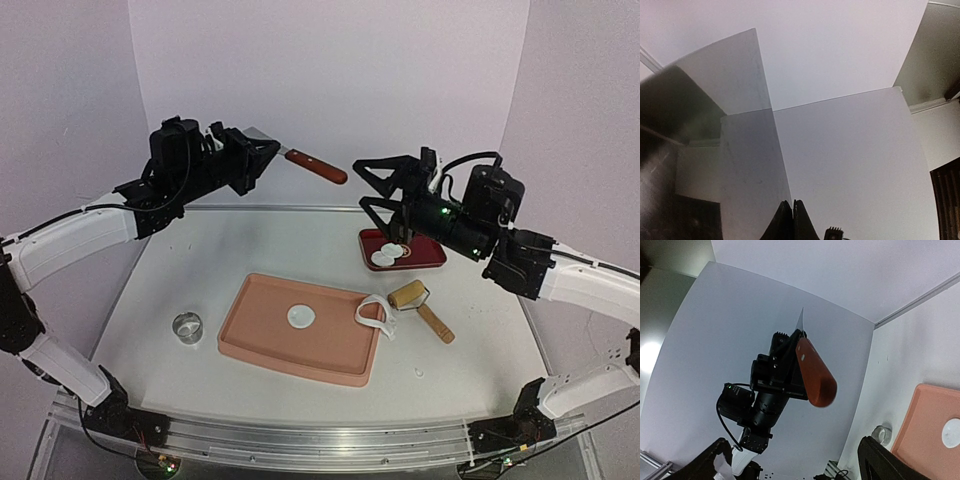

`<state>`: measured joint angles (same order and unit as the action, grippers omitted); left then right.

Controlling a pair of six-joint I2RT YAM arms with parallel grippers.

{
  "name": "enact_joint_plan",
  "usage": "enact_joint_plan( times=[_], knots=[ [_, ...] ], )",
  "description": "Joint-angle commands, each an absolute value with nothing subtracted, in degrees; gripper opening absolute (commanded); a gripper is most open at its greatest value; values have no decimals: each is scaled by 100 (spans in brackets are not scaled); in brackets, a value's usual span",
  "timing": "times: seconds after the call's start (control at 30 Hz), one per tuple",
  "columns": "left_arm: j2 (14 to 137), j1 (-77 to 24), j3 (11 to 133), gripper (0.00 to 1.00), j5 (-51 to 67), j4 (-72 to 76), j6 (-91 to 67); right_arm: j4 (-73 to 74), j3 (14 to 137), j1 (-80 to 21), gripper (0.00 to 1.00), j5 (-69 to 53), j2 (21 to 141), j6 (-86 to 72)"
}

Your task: Roll out the dumpling wrappers from the dough

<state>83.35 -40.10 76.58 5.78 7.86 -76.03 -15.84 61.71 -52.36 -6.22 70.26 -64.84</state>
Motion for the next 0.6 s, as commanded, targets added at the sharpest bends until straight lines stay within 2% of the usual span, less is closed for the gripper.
enact_joint_plan(
  times=[0.0, 0.33, 0.57],
  knots=[
    [7985, -3987, 7381, 0, 74, 2078, -8069, -2097, 6503, -5646, 87, -245, 7356, -6461],
    [8352, -3975, 7425, 0, 389, 2148, -8019, -2566, 6603, -5735, 90, -20, 7571, -5874],
    [8645, -3973, 7805, 0, 946, 2135, -7885, -2250, 7253, -5390, 86, -956, 7901, -6282]
  ],
)
